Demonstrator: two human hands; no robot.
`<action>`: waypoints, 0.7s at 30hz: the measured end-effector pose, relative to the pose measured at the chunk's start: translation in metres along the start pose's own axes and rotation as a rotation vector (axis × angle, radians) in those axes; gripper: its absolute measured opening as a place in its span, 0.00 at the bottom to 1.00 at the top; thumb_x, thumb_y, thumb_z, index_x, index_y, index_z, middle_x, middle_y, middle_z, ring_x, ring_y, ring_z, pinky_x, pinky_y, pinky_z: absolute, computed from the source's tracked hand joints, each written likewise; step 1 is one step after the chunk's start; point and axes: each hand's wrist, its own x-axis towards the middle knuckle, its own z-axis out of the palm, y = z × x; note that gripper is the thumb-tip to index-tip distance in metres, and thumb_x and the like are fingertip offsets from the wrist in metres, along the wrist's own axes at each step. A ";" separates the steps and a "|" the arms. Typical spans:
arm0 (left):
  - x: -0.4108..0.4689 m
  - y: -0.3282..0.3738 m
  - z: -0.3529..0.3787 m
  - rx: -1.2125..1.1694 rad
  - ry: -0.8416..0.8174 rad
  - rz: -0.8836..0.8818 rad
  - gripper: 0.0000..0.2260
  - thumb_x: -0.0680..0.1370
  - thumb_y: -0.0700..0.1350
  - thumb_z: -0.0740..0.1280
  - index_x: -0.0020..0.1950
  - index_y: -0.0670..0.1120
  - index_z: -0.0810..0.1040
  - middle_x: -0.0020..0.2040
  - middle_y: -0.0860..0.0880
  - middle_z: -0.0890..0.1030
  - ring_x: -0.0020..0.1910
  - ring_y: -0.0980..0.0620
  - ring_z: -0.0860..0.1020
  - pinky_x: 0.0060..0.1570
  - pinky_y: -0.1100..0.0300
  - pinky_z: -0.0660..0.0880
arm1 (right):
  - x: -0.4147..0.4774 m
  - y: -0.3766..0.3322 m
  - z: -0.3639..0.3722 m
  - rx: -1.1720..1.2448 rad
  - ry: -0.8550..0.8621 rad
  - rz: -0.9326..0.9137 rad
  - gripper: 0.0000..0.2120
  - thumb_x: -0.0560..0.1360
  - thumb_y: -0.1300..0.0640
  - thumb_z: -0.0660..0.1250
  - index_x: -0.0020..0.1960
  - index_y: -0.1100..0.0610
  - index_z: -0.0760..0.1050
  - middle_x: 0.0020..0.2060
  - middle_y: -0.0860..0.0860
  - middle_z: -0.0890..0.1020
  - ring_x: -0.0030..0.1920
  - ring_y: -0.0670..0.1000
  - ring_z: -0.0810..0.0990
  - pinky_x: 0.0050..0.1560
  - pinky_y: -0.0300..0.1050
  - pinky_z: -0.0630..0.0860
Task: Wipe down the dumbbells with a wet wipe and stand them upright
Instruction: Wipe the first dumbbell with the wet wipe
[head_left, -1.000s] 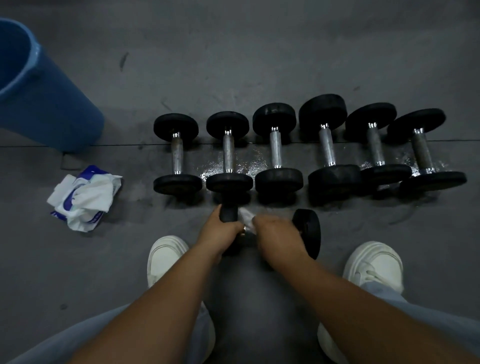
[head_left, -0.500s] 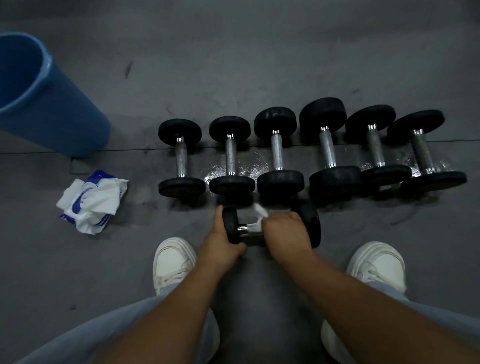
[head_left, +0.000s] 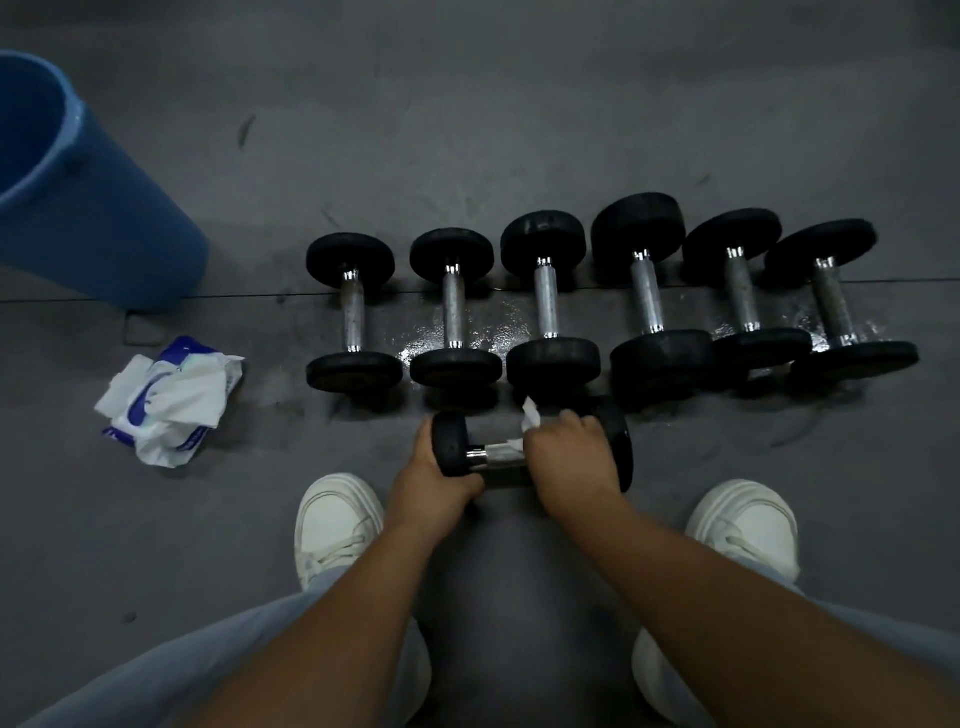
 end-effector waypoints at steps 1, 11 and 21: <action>0.004 -0.004 0.003 -0.037 0.004 0.014 0.42 0.57 0.52 0.72 0.70 0.65 0.65 0.54 0.53 0.83 0.54 0.48 0.81 0.59 0.49 0.77 | 0.002 0.001 -0.004 0.000 0.009 -0.041 0.12 0.75 0.59 0.59 0.54 0.55 0.79 0.48 0.52 0.82 0.53 0.58 0.77 0.50 0.49 0.69; -0.010 0.011 0.016 -0.202 0.142 0.037 0.32 0.66 0.38 0.70 0.67 0.60 0.71 0.49 0.54 0.83 0.49 0.50 0.81 0.50 0.57 0.76 | 0.006 0.016 -0.021 0.072 -0.026 -0.059 0.12 0.75 0.61 0.61 0.57 0.56 0.74 0.53 0.53 0.78 0.56 0.57 0.73 0.48 0.49 0.71; -0.052 0.077 0.006 0.324 0.319 0.355 0.37 0.73 0.40 0.68 0.78 0.60 0.57 0.74 0.48 0.67 0.69 0.40 0.69 0.65 0.45 0.71 | -0.022 0.040 -0.088 0.209 0.273 0.142 0.13 0.73 0.62 0.61 0.57 0.54 0.71 0.51 0.51 0.76 0.52 0.54 0.72 0.41 0.44 0.67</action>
